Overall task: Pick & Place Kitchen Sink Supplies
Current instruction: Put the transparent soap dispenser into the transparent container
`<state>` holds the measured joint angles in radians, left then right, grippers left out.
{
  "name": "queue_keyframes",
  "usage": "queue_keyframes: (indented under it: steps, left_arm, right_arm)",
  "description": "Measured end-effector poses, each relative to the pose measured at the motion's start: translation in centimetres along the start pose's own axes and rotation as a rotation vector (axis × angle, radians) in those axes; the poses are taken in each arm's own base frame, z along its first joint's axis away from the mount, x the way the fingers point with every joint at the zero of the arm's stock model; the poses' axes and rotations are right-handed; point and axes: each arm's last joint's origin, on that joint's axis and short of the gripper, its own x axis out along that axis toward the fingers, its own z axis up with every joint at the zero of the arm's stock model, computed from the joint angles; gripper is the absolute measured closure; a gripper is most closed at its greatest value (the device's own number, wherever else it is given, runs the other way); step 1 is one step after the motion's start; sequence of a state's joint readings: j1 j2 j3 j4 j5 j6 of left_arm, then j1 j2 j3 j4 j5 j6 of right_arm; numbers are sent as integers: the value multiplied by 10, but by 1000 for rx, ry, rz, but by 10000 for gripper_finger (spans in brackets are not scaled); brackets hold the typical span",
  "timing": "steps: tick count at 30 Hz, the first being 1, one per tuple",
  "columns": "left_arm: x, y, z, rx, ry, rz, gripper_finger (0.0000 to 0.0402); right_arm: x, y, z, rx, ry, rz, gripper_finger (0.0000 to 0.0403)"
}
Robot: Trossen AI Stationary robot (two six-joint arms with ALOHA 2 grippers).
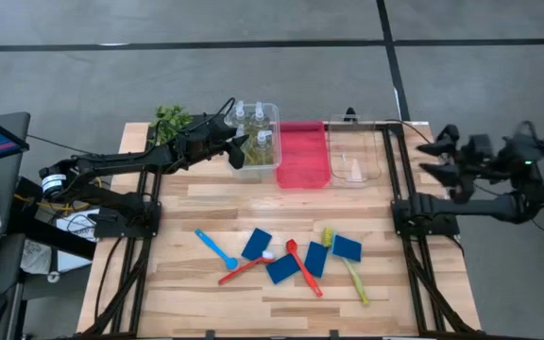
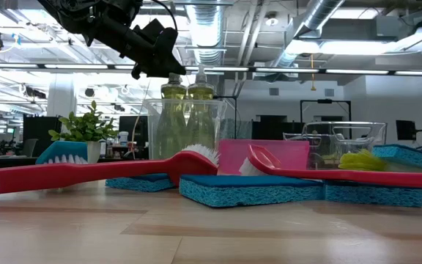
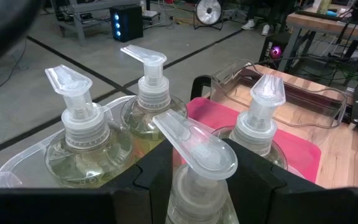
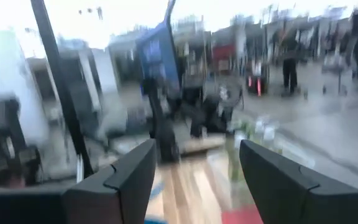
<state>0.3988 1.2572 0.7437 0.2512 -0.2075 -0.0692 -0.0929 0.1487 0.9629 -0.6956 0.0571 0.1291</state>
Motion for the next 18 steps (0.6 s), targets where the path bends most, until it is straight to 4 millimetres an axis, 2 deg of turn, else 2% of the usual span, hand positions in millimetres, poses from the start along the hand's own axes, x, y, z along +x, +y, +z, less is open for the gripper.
queue_keyframes:
  steps: [3,5,11,13,18]
  left_arm:
    - [0,0,0,0,0,0,266]
    - [0,0,0,0,0,1,266]
    - [0,0,0,0,0,0,266]
    - [0,0,-1,0,0,-1,266]
    - [0,0,-1,-18,1,0,266]
  right_arm:
    - [-19,-3,-6,9,-84,-13,178]
    - [-25,-4,-15,15,-102,-10,178]
    - [-17,-4,-15,7,-82,-24,178]
    - [-12,-4,-22,-3,-30,-25,178]
    - [-5,-5,-27,-3,-34,-47,178]
